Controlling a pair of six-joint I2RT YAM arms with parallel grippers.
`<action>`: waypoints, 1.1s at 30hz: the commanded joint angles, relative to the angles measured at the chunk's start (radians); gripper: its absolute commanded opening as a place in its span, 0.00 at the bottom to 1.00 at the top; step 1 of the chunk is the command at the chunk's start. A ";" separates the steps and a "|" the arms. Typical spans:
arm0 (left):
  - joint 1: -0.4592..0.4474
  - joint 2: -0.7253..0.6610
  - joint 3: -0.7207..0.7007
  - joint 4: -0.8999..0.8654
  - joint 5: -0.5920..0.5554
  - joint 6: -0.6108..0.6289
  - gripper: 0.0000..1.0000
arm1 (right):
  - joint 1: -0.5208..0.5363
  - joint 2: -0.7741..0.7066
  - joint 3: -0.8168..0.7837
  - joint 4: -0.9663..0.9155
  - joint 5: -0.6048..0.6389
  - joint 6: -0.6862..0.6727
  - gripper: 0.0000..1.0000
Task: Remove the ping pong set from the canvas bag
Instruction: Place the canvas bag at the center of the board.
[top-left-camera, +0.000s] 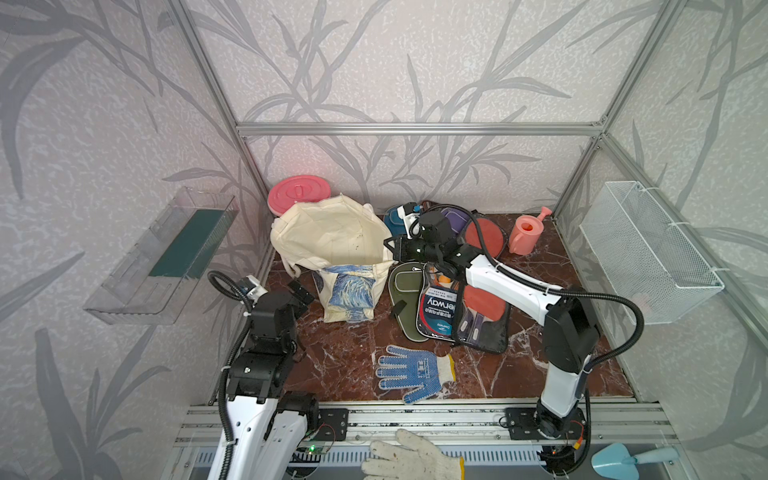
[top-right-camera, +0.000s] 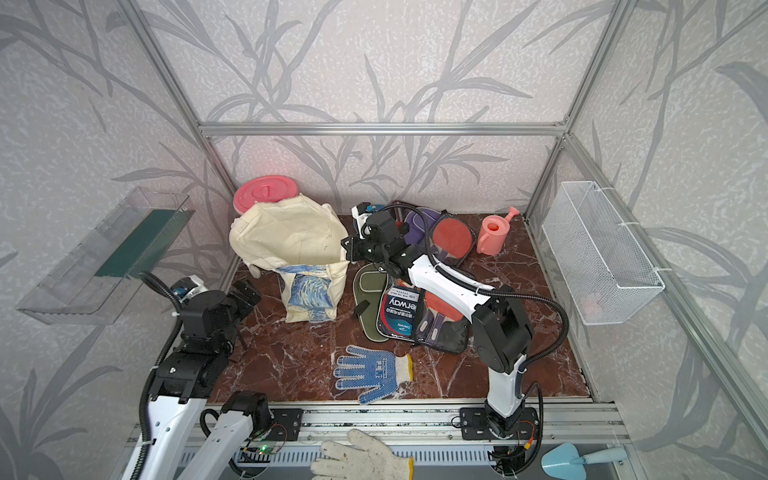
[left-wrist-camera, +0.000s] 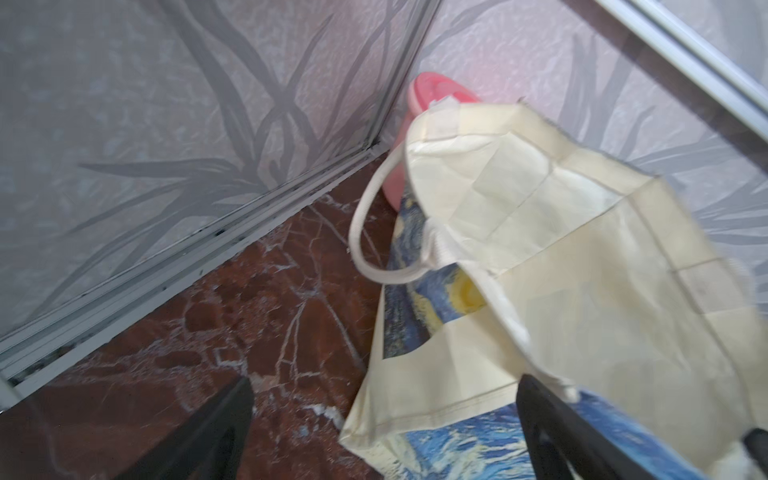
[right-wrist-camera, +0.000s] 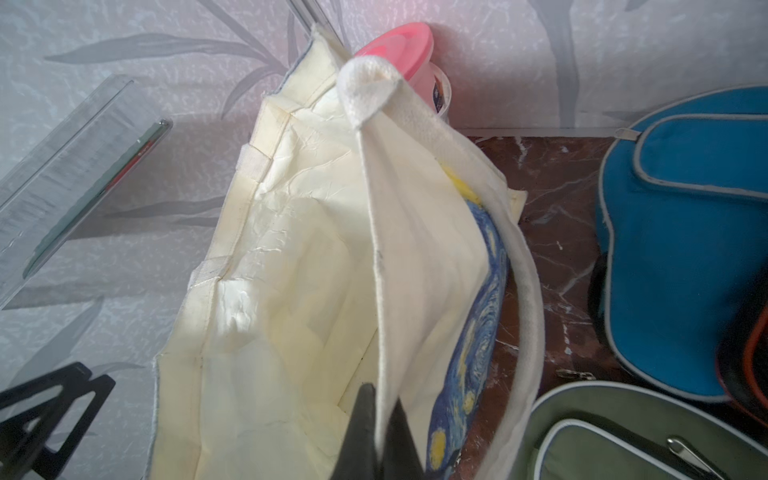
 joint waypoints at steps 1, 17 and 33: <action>0.004 -0.011 -0.049 -0.100 -0.076 -0.031 0.99 | -0.005 -0.112 -0.049 0.067 0.081 -0.027 0.00; 0.003 0.065 -0.253 0.123 -0.108 0.001 0.99 | -0.017 -0.080 -0.051 0.110 0.100 -0.015 0.47; 0.018 0.426 -0.192 0.432 -0.289 0.061 0.99 | -0.125 -0.368 -0.169 -0.028 0.039 -0.085 0.99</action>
